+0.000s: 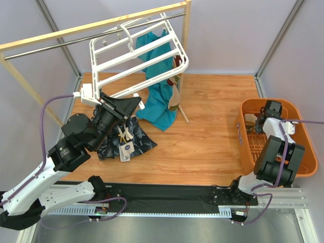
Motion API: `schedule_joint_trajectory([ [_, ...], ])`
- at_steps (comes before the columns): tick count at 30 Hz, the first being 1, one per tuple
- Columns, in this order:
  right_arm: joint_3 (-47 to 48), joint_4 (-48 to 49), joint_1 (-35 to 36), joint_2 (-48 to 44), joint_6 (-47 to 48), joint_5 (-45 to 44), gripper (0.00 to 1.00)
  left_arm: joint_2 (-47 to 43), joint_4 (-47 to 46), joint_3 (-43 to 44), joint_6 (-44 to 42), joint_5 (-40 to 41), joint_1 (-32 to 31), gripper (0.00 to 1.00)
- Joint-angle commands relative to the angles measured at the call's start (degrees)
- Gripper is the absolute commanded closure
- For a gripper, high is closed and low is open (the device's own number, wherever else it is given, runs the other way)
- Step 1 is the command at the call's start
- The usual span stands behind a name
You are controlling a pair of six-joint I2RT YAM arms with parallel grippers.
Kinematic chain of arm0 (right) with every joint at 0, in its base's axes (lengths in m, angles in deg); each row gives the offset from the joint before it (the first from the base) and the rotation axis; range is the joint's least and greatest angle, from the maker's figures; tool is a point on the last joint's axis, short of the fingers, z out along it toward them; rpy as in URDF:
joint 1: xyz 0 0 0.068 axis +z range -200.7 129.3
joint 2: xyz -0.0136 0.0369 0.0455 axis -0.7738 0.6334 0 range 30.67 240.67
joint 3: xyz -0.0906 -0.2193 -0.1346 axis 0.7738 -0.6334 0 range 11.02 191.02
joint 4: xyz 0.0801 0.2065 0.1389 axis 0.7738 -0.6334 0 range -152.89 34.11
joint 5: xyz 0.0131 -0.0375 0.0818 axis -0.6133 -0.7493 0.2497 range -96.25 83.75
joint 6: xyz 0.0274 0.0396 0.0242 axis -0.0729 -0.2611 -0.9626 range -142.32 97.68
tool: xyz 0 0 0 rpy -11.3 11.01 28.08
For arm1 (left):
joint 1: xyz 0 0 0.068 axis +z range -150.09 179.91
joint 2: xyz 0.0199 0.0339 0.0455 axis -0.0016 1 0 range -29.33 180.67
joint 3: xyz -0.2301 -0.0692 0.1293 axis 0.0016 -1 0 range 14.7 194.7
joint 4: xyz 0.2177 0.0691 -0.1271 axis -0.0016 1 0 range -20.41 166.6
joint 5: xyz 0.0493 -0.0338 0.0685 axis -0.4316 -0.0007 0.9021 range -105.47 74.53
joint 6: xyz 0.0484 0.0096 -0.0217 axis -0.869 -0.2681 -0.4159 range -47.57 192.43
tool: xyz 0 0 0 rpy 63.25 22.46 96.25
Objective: Clip the socks to the hanger
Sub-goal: Pick up the sock from the bin.
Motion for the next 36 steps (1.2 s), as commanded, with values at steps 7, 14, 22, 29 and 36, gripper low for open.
schedule_joint_trajectory([
  [7,8.60,-1.44,1.93,-15.85,37.75,-1.53,1.00,-0.16,-2.40,-0.96,1.63,-3.80,0.02,1.00],
  [14,16.32,-4.94,6.84,-27.29,54.57,13.84,1.00,-0.96,-3.37,-3.07,3.13,-3.53,0.02,1.00],
  [22,25.90,-1.25,19.57,-29.94,55.54,62.70,0.99,-1.75,-3.46,-4.12,4.62,-3.71,0.02,1.00],
  [29,31.54,-9.85,44.17,-29.68,59.16,71.86,1.00,-2.80,-3.37,-4.30,5.33,-2.83,0.02,1.00],
  [36,26.37,-7.77,55.36,-28.19,58.18,80.12,1.00,-3.24,-3.46,-4.12,5.68,-2.83,0.02,1.00],
])
